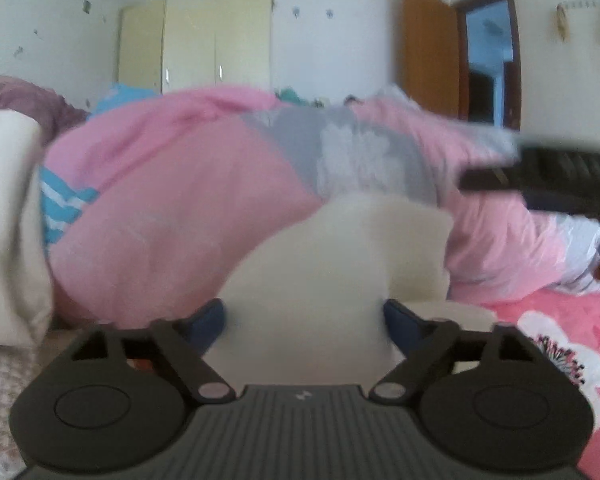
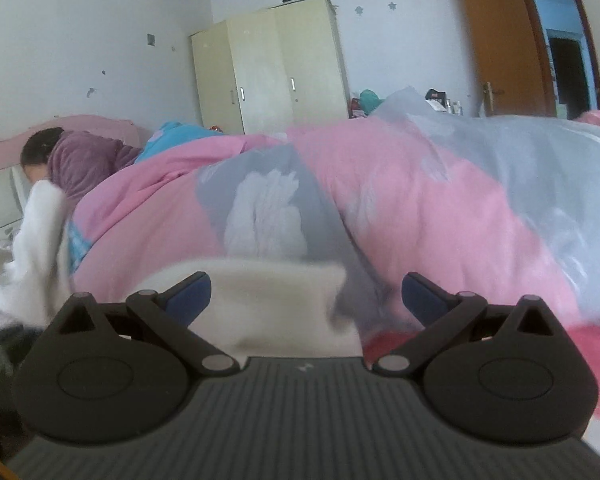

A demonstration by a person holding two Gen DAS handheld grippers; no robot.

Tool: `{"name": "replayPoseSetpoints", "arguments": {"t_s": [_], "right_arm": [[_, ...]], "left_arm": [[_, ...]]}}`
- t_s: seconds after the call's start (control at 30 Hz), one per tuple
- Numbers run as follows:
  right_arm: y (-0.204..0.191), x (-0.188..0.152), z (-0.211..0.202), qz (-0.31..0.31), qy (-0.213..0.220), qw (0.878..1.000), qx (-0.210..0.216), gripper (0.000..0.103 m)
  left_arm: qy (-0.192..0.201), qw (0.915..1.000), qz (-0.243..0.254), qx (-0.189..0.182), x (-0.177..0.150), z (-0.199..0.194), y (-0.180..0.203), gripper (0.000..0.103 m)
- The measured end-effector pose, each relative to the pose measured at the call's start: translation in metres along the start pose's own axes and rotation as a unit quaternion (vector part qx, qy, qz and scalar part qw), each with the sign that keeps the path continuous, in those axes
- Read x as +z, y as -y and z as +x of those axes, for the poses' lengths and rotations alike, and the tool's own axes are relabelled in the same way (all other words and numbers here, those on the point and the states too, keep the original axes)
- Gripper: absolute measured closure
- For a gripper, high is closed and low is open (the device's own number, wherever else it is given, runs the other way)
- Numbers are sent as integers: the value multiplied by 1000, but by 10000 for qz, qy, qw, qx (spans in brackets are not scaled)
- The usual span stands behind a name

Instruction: Fold towel

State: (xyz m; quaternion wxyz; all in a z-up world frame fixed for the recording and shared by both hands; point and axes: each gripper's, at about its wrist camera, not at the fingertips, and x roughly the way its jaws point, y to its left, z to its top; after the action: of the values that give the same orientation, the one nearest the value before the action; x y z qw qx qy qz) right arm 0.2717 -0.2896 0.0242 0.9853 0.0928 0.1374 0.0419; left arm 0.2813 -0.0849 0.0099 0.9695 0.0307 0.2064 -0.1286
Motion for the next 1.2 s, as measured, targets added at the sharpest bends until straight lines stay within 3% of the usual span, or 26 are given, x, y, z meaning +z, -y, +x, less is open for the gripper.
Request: {"name": "replayPoseSetpoints", "arguments": {"t_s": [0.1, 0.17, 0.3, 0.4, 0.53, 0.73, 0.93, 1.07, 1.1, 1.17, 1.2], "right_arm": [[10, 6, 39, 399, -326, 9986, 94, 2], [15, 2, 59, 651, -610, 9960, 53, 8], [15, -14, 71, 1028, -1092, 9880, 355, 57], [4, -22, 62, 937, -1274, 9863, 466, 75], [-9, -30, 29, 567, -1415, 9862, 653, 79], [-11, -51, -56, 648, -1445, 9812, 1099, 80], [-14, -93, -155, 784, -1572, 9729, 1503, 81], [-14, -131, -209, 1028, -1767, 9671, 1515, 82], [-14, -142, -220, 1075, -1825, 9660, 1485, 85], [-10, -164, -240, 1273, -1996, 9608, 1442, 101], [-7, -174, -247, 1431, -2081, 9571, 1422, 101]], "left_arm": [[-35, 9999, -102, -131, -4, 5, -1, 37], [-152, 9995, -91, -245, -8, 2, -2, 47], [-289, 9990, 141, -315, -13, -9, 0, 62], [-431, 9979, 181, -450, -17, -22, 0, 68], [-588, 9952, 368, -694, -30, -52, 2, 73], [-935, 9844, 557, -1381, -70, -118, 1, 76], [-1459, 9692, 414, -1938, -127, -181, -7, 79], [-1524, 9628, 157, -2227, -158, -218, -21, 82], [-1525, 9624, 69, -2247, -163, -226, -26, 78], [-1446, 9657, 34, -2157, -168, -238, -32, 71], [-1380, 9679, 43, -2098, -168, -244, -33, 64]]}}
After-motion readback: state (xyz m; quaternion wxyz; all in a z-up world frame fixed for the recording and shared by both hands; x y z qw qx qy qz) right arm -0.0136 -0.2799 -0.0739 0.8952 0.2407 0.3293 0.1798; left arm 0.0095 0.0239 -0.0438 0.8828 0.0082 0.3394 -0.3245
